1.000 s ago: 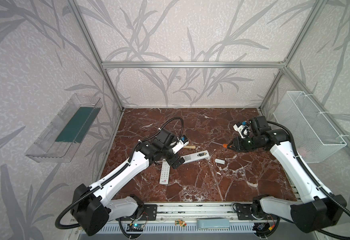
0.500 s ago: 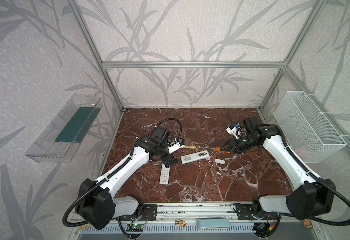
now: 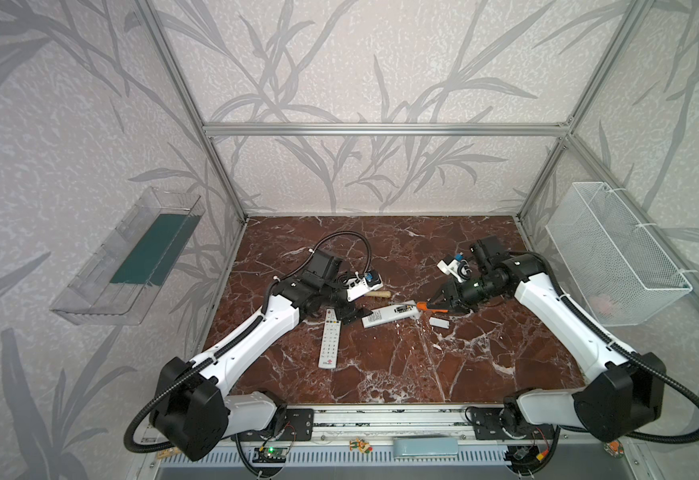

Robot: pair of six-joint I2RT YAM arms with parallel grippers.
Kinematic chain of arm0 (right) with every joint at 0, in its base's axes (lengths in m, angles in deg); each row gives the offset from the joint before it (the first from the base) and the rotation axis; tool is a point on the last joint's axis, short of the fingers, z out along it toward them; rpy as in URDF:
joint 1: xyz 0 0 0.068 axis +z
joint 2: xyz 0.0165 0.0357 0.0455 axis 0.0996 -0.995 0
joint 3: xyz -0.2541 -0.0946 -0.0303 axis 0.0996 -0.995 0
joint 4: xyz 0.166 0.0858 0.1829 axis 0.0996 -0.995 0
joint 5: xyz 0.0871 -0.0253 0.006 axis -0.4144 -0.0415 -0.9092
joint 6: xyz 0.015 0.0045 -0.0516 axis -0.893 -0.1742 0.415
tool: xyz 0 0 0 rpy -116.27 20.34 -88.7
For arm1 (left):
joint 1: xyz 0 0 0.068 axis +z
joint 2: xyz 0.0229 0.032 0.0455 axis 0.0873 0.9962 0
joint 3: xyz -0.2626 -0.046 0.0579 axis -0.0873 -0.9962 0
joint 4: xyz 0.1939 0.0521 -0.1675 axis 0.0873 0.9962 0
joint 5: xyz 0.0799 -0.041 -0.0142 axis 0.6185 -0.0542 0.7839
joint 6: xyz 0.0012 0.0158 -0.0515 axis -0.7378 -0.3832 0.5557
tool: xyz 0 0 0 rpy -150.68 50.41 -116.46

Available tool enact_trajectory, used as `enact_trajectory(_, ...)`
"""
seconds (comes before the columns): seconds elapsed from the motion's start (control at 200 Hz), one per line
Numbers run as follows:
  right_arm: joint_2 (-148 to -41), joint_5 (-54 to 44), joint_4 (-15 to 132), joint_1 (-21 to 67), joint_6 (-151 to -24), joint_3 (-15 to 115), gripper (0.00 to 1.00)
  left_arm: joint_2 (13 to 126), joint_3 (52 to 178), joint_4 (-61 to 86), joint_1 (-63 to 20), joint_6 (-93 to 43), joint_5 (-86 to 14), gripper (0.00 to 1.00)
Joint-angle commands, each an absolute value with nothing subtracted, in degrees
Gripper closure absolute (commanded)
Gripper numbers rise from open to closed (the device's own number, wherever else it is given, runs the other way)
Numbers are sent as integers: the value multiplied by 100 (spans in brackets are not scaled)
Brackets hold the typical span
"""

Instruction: Unload the batteries from the remote control

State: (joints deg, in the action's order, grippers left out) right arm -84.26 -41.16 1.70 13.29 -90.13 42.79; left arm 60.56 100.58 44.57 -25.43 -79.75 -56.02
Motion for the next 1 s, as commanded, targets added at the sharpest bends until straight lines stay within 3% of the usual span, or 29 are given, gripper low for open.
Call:
enact_trajectory(0.0,-8385,-4497,591,1418,-9214,4228,100,6051,10304,4305,-2683,-8275,-6058,19)
enact_trajectory(0.17,-8440,-4778,676,1617,-9225,4253,100,6394,10739,4906,-3180,-8841,-5850,20)
enact_trajectory(0.38,-8413,-4825,669,1757,-9216,4282,100,6682,10913,4854,-3321,-8884,-5762,36)
enact_trajectory(0.665,-8330,-4936,852,1813,-9353,4173,100,6813,10983,4823,-3384,-8801,-5814,62)
enact_trajectory(0.86,-8332,-4964,1018,1818,-9448,4069,100,6929,11062,5048,-3385,-8792,-5867,100)
enact_trajectory(0.97,-8314,-4960,1077,1813,-9463,4050,100,6948,11080,5121,-3386,-8798,-5840,100)
enact_trajectory(0.995,-8310,-4950,1078,1814,-9464,4058,95,6950,11087,5145,-3378,-8792,-5840,100)
